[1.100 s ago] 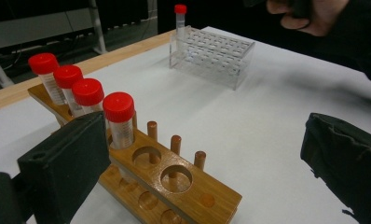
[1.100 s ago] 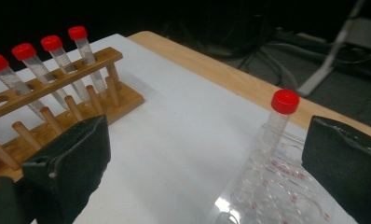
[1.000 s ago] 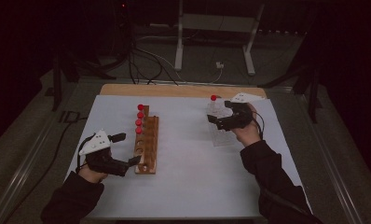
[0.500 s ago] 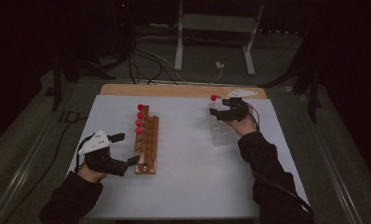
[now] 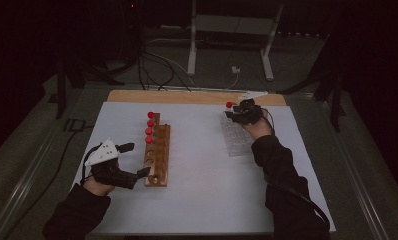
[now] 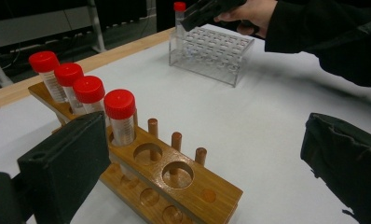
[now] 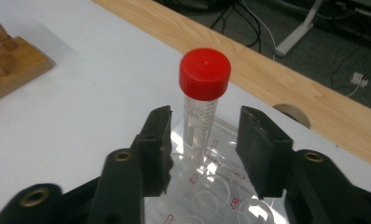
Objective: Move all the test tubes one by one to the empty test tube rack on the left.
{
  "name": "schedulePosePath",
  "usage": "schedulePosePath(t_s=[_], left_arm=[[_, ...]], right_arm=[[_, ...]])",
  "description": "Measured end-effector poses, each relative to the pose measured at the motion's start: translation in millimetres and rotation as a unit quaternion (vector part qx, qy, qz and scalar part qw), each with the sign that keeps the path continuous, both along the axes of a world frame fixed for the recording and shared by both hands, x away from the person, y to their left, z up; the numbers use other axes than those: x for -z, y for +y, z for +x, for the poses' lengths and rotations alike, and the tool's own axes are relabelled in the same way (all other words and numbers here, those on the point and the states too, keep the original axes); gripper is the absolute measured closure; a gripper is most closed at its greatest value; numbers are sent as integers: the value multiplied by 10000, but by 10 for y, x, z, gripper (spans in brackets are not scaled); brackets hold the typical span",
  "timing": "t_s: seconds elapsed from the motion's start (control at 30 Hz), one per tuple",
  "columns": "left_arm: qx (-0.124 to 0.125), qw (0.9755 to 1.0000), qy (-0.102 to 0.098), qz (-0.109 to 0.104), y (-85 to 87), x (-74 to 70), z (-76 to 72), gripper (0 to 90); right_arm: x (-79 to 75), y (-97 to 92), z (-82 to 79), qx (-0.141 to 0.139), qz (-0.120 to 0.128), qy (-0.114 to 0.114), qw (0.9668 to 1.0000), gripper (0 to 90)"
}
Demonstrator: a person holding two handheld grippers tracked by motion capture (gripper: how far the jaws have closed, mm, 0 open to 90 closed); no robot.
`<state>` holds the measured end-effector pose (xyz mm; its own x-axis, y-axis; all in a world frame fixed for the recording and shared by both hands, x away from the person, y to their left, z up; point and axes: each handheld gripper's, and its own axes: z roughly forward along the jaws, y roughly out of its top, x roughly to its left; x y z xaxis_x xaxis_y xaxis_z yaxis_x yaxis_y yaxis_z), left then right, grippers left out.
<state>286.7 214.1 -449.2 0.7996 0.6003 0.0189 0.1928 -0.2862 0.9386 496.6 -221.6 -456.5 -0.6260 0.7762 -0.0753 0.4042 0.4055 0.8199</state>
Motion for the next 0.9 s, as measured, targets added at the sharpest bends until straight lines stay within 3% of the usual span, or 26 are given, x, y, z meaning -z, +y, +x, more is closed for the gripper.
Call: schedulePosePath(t_s=[0.17,0.33,0.67,0.9], left_arm=[[19,10000,-1,26,-3,6,1,19],[14,10000,0,21,1,7,5,19],[30,10000,39,33,-6,19,11,19],[74,9999,71,60,-17,22,12,19]], right_arm=[[17,19,37,-73,-58,89,9999,688],[34,18,57,-77,51,132,9999,740],[30,29,46,-55,22,143,9999,753],[-78,5,5,-48,92,78,9999,754]])
